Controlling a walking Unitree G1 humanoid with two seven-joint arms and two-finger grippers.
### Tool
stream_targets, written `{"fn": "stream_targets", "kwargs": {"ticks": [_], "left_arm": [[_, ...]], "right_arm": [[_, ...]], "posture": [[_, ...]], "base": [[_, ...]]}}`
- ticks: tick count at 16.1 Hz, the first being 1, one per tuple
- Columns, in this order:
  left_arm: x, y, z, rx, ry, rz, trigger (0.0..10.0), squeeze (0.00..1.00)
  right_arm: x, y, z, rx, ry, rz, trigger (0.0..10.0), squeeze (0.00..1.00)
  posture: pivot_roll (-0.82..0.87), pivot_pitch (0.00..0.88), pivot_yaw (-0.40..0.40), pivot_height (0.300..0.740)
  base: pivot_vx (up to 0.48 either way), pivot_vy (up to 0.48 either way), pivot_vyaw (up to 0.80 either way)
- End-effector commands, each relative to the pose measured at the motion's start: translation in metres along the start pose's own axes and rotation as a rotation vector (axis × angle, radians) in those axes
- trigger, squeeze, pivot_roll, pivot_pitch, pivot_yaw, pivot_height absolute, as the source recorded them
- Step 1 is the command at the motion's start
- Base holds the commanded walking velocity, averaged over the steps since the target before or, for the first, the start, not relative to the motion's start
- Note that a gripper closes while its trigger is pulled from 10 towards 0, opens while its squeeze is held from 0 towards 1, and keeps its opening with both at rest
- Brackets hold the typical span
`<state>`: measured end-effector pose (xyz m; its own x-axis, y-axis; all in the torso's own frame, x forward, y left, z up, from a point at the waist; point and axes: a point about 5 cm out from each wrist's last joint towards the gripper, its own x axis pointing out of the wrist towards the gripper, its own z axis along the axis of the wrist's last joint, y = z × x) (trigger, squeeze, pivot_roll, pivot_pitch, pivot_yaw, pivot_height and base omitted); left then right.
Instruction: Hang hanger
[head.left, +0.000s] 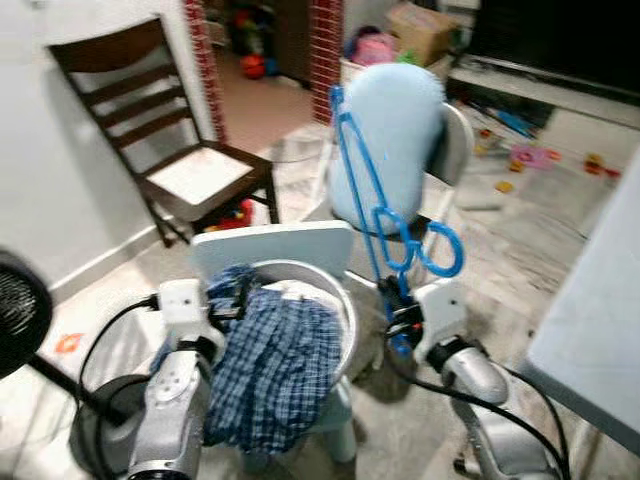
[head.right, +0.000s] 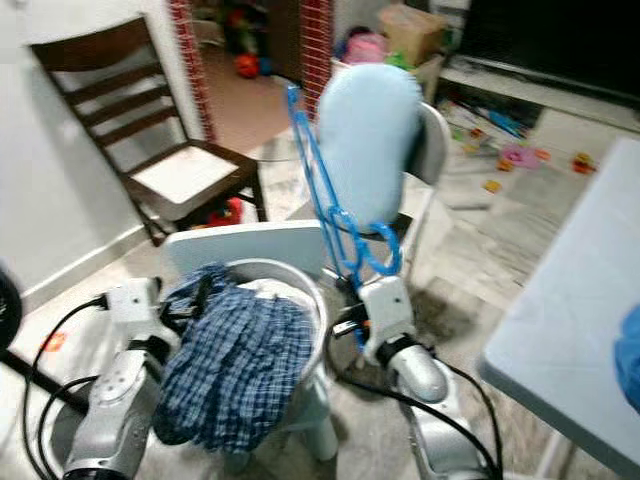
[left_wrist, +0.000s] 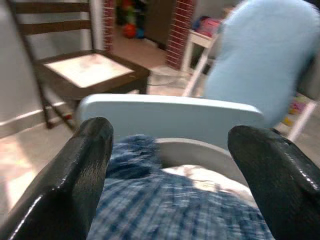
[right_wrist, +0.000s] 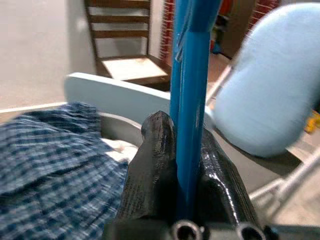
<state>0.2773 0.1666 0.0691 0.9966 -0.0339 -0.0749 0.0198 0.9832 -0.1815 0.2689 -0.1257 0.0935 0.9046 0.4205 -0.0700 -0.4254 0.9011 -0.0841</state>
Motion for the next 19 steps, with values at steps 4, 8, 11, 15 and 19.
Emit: {"fn": "stream_targets", "kwargs": {"ticks": [4,8,11,15,19], "left_arm": [[-0.001,-0.005,-0.009,-0.023,0.050,-0.022,10.0,0.00],[0.005,-0.005,-0.018,-0.077,0.126,-0.046,10.0,0.00],[0.013,-0.012,-0.027,-0.107,0.200,-0.092,10.0,0.00],[0.031,-0.021,-0.038,-0.090,0.279,-0.110,2.6,0.00],[0.036,-0.030,-0.056,-0.082,0.407,-0.129,0.0,0.00]], "right_arm": [[-0.003,-0.005,0.006,-0.022,-0.018,-0.005,10.0,0.00],[-0.010,-0.012,0.011,-0.037,-0.026,-0.044,10.0,0.00],[-0.025,-0.017,0.017,-0.059,-0.012,-0.067,10.0,0.00],[-0.055,-0.018,0.024,-0.113,0.032,-0.075,10.0,0.00],[-0.070,-0.015,0.030,-0.139,0.071,-0.090,10.0,0.00]], "posture": [[-0.06,0.051,-0.020,0.740],[-0.09,0.089,-0.052,0.740],[-0.14,0.145,-0.085,0.740],[-0.26,0.231,-0.126,0.740],[-0.32,0.239,-0.126,0.740]], "base": [[0.000,0.000,0.00],[0.000,0.000,0.00],[0.000,0.000,0.00],[0.000,0.000,0.00],[0.000,0.000,0.00]]}}
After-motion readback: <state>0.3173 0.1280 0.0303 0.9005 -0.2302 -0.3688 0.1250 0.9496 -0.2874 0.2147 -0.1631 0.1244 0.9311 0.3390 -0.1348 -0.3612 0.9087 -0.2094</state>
